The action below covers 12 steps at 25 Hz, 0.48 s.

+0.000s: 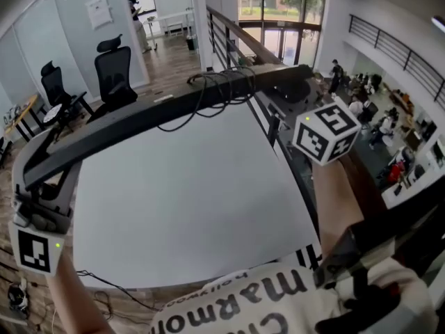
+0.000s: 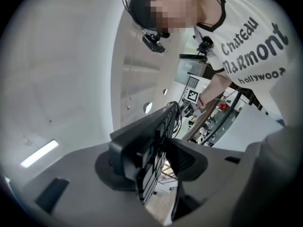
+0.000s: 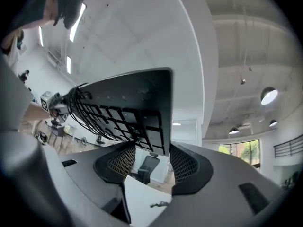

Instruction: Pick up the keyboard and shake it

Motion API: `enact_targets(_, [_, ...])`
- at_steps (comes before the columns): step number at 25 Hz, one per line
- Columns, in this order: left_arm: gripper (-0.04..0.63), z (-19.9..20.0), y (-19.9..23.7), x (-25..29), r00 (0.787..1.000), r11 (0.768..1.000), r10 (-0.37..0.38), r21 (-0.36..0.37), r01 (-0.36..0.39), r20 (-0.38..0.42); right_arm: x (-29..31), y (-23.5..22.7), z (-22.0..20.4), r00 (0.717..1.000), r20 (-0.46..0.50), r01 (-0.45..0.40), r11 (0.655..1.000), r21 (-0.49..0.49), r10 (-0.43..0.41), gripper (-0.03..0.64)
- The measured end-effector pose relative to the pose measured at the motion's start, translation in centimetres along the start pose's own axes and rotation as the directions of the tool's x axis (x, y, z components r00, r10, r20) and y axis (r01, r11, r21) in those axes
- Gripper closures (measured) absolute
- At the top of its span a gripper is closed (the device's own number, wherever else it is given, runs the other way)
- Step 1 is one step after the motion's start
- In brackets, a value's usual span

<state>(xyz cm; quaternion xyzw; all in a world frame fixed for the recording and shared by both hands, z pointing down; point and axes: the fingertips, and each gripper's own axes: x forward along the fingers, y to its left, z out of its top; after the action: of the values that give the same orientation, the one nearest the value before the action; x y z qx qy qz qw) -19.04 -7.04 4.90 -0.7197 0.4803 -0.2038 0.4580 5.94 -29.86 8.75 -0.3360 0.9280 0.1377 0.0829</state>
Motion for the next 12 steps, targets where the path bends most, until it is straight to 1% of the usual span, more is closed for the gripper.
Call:
enact_targets(1, [0.406, 0.2, 0.1, 0.2, 1.000, 1.000, -0.001, 0.015, 0.001, 0.005, 0.1, 0.0, -0.2, 1.000, 0.002, -0.001, 1.000, 0.010, 0.001, 0.374])
enact_targets(3, [0.408, 0.2, 0.1, 0.7, 1.000, 0.999, -0.010, 0.037, 0.009, 0.012, 0.2, -0.2, -0.9, 1.000, 0.003, 0.003, 1.000, 0.024, -0.003, 0.374])
enact_targets(9, [0.411, -1.0, -0.5, 1.2, 0.999, 0.999, -0.033, 0.034, 0.033, -0.010, 0.8, -0.5, -2.7, 1.000, -0.018, 0.006, 0.999, 0.040, -0.005, 0.374])
enact_targets(12, [0.411, -0.5, -1.3, 1.6, 0.999, 0.998, -0.036, 0.044, 0.037, -0.013, 0.3, -0.6, -3.9, 0.999, -0.032, 0.024, 0.996, 0.085, -0.022, 0.374])
